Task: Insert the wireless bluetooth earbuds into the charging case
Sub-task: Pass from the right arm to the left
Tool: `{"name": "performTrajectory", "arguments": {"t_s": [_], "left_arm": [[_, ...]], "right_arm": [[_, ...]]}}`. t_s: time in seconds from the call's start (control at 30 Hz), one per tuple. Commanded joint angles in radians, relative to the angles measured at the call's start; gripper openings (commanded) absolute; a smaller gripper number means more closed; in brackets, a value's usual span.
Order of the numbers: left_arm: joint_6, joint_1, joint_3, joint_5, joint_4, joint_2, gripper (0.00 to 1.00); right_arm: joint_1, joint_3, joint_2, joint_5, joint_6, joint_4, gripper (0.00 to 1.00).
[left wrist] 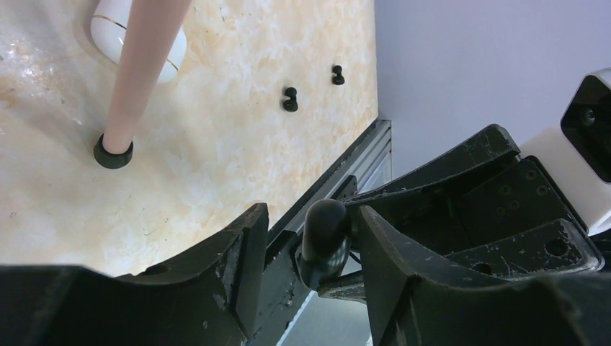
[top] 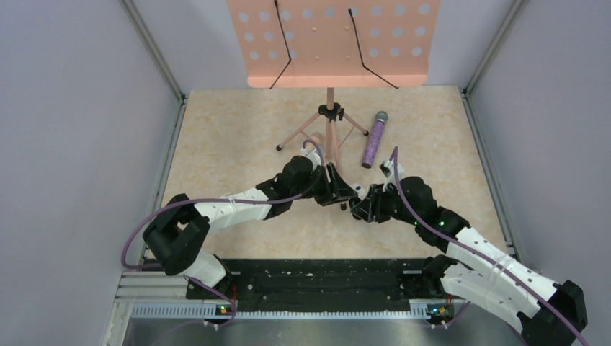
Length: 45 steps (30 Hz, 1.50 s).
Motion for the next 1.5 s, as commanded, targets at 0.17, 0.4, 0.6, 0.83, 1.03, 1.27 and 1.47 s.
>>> {"name": "performTrajectory", "arguments": {"t_s": [0.17, 0.4, 0.6, 0.83, 1.03, 1.27, 1.47], "left_arm": [[0.024, 0.000, 0.031, 0.110, 0.042, 0.015, 0.56], [0.052, -0.004, 0.075, 0.169, -0.003, 0.064, 0.65], [0.046, -0.009, 0.105, 0.209, 0.012, 0.106, 0.32], [0.055, -0.008, 0.107, 0.215, 0.017, 0.087, 0.00], [0.128, 0.015, 0.092, 0.252, 0.001, 0.044, 0.00], [0.145, 0.068, 0.075, 0.379, 0.076, -0.012, 0.00], [0.095, 0.090, 0.076, 0.411, 0.155, -0.044, 0.00]], "right_arm": [[0.006, 0.041, -0.003, 0.040, -0.001, 0.051, 0.13], [0.006, 0.046, 0.003, 0.034, -0.005, 0.056, 0.13], [0.006, 0.051, 0.000, 0.016, -0.006, 0.061, 0.13], [0.004, 0.064, -0.009, 0.047, 0.009, 0.013, 0.57], [-0.183, 0.076, -0.063, -0.240, 0.055, 0.023, 0.71], [-0.440, -0.042, -0.103, -0.656, 0.275, 0.279, 0.64], [-0.464, -0.112, -0.095, -0.773, 0.419, 0.521, 0.58]]}}
